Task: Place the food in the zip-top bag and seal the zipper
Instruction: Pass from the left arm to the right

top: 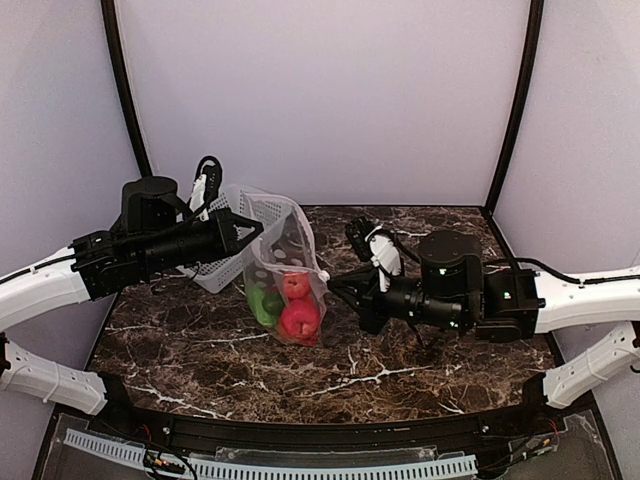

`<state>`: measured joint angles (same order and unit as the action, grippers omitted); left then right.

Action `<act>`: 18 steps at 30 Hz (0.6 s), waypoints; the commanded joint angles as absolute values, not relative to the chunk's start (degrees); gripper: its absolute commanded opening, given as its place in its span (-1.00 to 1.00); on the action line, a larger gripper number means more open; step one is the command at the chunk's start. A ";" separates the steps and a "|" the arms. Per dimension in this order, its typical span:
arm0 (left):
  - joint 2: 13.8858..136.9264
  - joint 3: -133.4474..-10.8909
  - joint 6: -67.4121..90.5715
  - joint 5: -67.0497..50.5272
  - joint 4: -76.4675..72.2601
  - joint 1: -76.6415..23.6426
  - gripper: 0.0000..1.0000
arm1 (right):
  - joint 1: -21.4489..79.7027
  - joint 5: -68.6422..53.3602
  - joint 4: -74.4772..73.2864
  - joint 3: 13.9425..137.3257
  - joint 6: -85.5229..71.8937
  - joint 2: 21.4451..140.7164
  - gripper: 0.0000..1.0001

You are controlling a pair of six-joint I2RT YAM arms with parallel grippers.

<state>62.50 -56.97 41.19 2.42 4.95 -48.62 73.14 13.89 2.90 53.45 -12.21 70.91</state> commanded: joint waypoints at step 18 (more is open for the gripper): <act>65.03 -88.34 2.62 -9.79 37.09 -48.40 0.52 | 71.09 0.40 1.14 59.54 -2.00 63.88 -1.00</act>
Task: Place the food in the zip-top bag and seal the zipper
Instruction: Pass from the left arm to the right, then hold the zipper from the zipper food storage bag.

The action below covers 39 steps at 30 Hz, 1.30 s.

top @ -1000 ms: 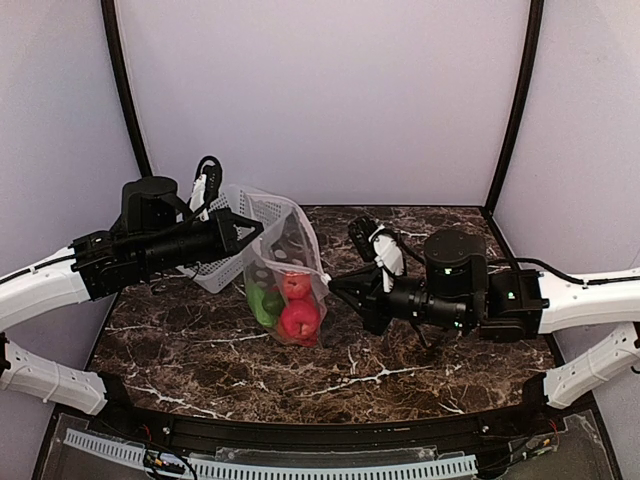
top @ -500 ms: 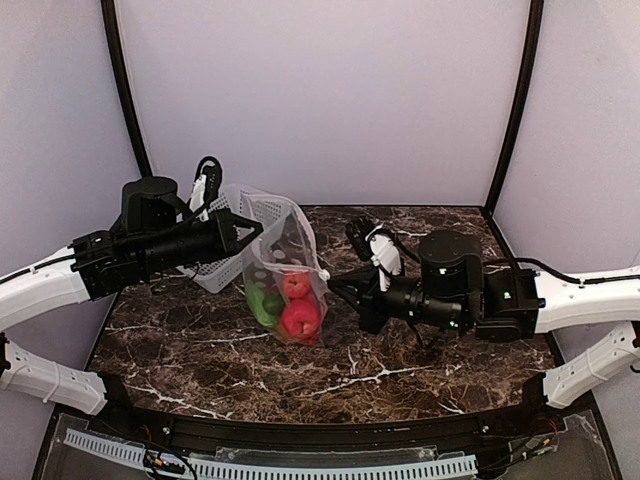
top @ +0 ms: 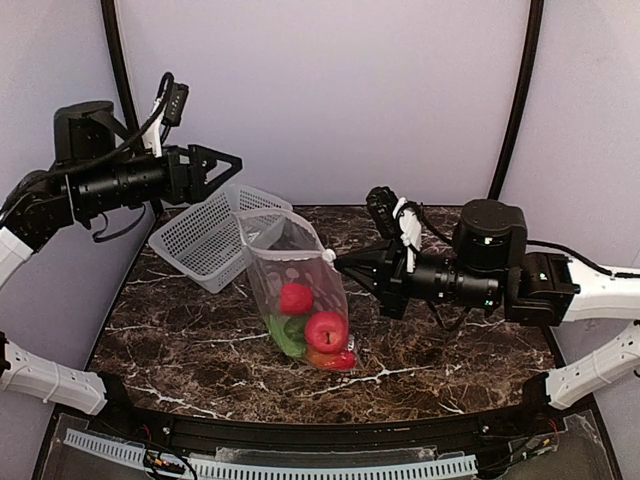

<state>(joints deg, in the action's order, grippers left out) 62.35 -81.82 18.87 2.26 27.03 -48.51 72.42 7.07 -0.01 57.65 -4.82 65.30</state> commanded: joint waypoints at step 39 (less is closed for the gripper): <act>87.11 -94.90 -11.02 -41.52 36.57 -57.32 -0.27 | 67.73 -10.63 0.62 54.54 -6.94 61.25 -1.00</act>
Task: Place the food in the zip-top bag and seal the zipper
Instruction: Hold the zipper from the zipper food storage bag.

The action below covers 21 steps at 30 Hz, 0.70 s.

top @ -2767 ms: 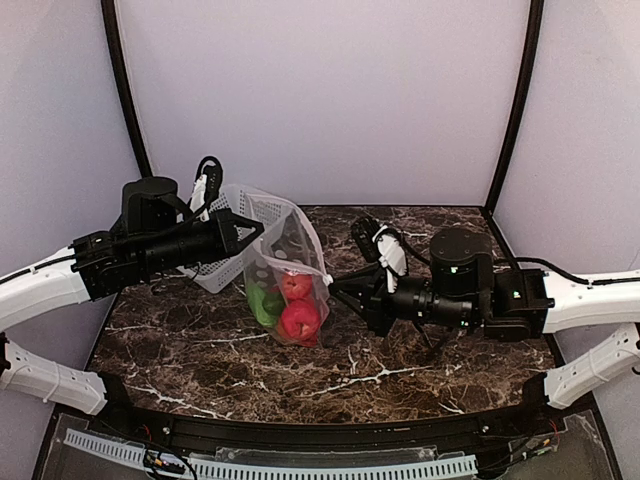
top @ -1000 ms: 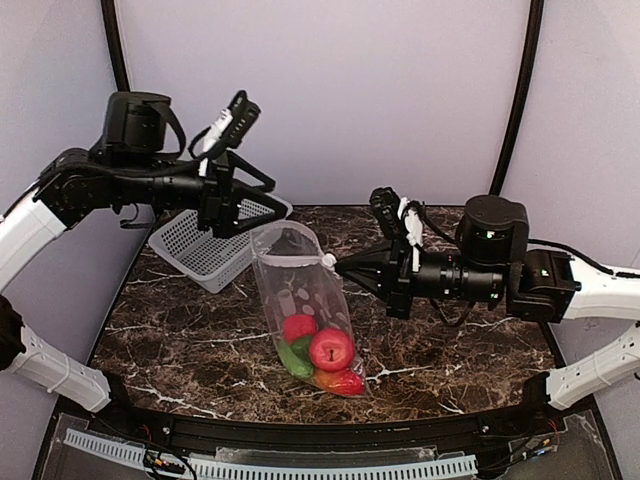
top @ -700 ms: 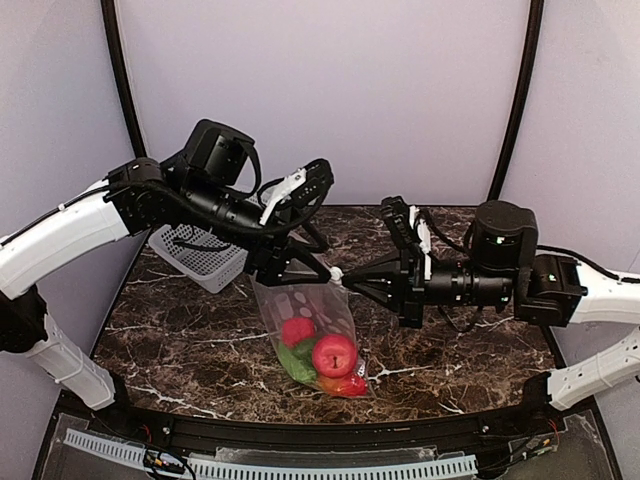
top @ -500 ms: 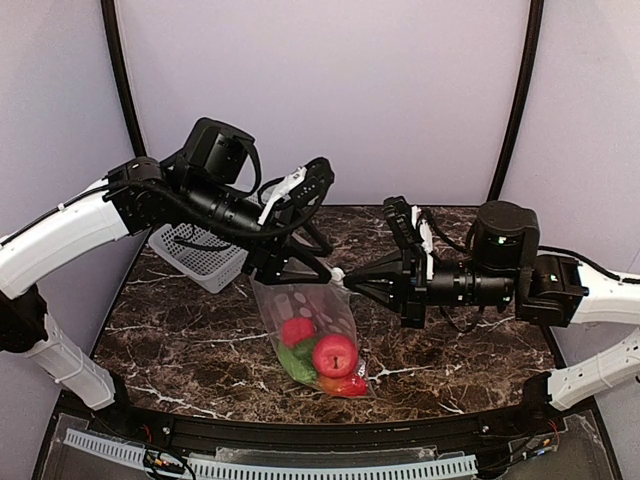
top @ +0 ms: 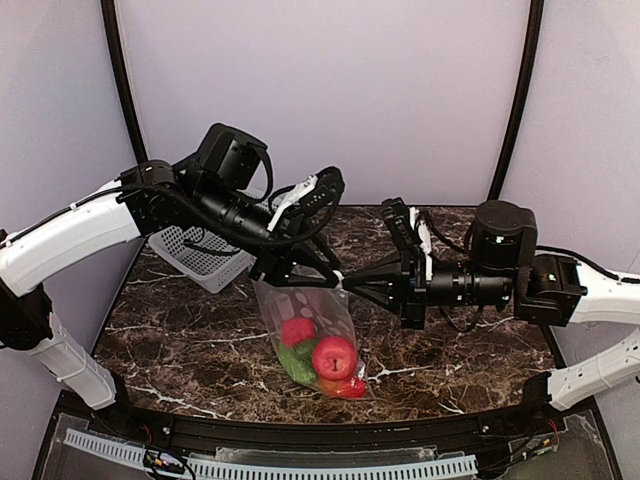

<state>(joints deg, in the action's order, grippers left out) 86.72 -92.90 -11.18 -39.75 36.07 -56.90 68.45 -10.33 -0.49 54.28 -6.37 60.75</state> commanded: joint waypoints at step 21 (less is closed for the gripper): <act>87.50 -95.56 -11.39 -41.85 39.58 -57.34 -0.79 | 67.31 -8.73 0.75 54.06 -7.82 60.52 -1.00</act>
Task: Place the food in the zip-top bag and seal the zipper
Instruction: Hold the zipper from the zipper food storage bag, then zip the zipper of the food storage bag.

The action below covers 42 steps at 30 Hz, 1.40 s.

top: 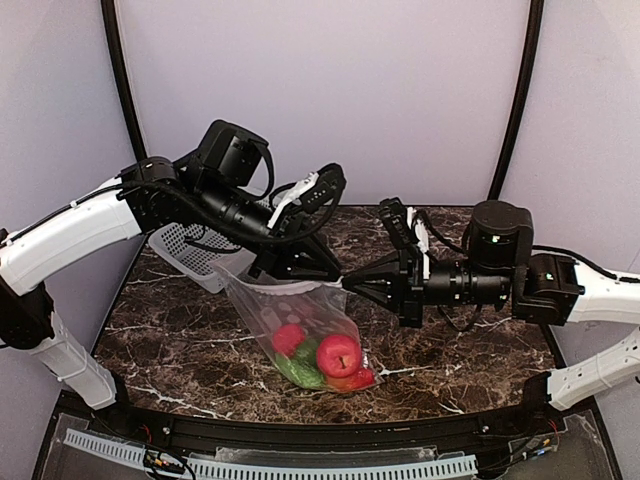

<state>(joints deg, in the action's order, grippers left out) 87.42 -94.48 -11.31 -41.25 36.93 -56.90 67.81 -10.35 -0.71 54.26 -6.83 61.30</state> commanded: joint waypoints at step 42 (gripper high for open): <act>83.38 -93.82 -14.08 -30.09 45.17 -55.46 -0.99 | 66.83 7.12 -4.72 53.11 -7.64 54.62 -1.00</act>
